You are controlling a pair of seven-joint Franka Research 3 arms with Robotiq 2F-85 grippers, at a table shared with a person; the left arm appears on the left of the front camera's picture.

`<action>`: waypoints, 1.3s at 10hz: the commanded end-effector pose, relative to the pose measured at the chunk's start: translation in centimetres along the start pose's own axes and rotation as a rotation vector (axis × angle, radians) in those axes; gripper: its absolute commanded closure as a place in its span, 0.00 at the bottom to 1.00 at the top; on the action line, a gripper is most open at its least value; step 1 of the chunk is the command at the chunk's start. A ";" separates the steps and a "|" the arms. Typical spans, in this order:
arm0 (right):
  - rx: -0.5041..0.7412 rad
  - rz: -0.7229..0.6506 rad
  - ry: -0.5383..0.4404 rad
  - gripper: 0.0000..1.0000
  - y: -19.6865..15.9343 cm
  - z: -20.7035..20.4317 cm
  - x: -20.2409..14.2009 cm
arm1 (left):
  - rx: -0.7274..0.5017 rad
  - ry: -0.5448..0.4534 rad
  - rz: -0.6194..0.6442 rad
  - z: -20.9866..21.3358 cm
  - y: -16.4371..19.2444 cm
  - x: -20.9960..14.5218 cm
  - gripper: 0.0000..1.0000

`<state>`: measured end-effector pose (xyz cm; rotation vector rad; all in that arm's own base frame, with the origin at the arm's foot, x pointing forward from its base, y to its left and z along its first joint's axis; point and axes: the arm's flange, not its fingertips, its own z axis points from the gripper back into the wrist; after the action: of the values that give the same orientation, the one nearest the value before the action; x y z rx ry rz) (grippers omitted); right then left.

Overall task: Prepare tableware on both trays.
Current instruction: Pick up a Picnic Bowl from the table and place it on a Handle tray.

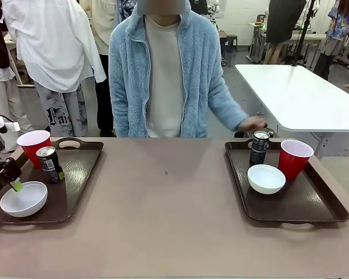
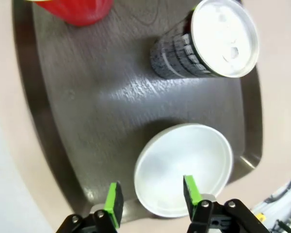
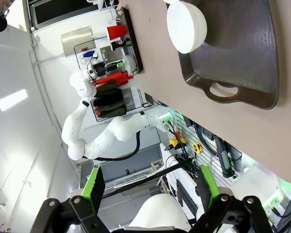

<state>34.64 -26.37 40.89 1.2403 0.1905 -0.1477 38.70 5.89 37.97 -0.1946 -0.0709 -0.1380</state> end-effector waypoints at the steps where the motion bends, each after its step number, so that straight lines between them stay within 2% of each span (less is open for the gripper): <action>1: -0.001 0.000 0.000 0.00 0.1 0.0 0.0 | -0.011 -0.022 0.007 2.1 -1.1 -1.6 0.28; 3: -0.001 0.000 0.000 0.00 0.1 0.0 0.0 | 0.016 -0.042 0.003 3.5 -1.2 -1.8 0.08; 4: -0.001 0.000 0.000 0.00 0.1 0.0 0.0 | 0.049 -0.129 -0.007 4.0 -1.1 -1.7 0.08; 5: -0.001 0.000 0.000 0.00 0.1 0.0 0.0 | -0.006 -0.042 -0.014 3.4 -1.0 -0.9 0.08; 9: -0.001 0.000 0.000 0.00 0.1 0.0 0.0 | -0.002 -0.056 -0.015 3.8 -1.0 -0.9 0.08; 10: -0.001 0.000 0.000 0.00 0.1 0.0 0.0 | -0.230 -0.099 0.000 5.9 0.9 -0.1 0.08; 11: -0.001 0.000 0.000 0.00 0.1 0.0 0.0 | -0.399 -0.142 -0.016 8.0 2.1 0.0 0.08; 13: -0.001 0.000 0.000 0.00 0.1 0.0 0.0 | -0.549 -0.207 -0.039 12.9 4.7 -1.3 0.08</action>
<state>34.64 -26.37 40.88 1.2404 0.1905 -0.1480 37.35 11.21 48.35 -0.6539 -0.2466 -0.1520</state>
